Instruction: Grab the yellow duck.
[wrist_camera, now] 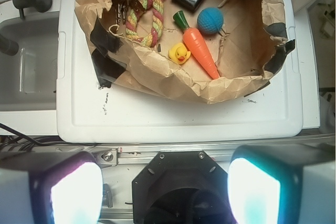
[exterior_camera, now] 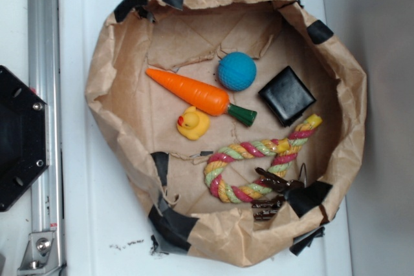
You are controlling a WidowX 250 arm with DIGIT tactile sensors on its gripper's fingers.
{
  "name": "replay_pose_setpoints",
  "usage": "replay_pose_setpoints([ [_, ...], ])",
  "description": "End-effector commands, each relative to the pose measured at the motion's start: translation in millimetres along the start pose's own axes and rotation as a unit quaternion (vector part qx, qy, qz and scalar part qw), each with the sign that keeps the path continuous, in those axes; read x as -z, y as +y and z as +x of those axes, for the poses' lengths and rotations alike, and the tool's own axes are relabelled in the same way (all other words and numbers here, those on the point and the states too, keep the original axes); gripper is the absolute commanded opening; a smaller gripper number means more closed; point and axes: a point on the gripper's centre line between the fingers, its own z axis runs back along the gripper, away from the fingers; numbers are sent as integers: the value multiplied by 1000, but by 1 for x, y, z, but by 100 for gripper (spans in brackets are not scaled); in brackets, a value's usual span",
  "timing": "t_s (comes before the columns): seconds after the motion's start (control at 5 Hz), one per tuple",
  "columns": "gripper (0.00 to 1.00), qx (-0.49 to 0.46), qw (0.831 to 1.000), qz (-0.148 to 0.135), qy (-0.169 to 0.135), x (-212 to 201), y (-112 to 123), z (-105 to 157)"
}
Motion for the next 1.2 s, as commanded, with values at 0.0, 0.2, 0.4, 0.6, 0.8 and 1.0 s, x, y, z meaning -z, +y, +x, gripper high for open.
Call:
replay_pose_setpoints([
  [0.0, 100, 0, 1000, 0, 0, 0, 0, 0],
  [0.2, 100, -69, 996, 17, -60, 8, 8, 50],
  [0.4, 100, -173, 982, 1, -74, 31, 20, 79],
  [0.6, 100, -268, 962, 11, -52, 68, 32, 91],
  [0.8, 100, -278, 959, -10, -52, 116, 47, 96],
  [1.0, 100, -254, 966, -12, -46, 135, 55, 96],
])
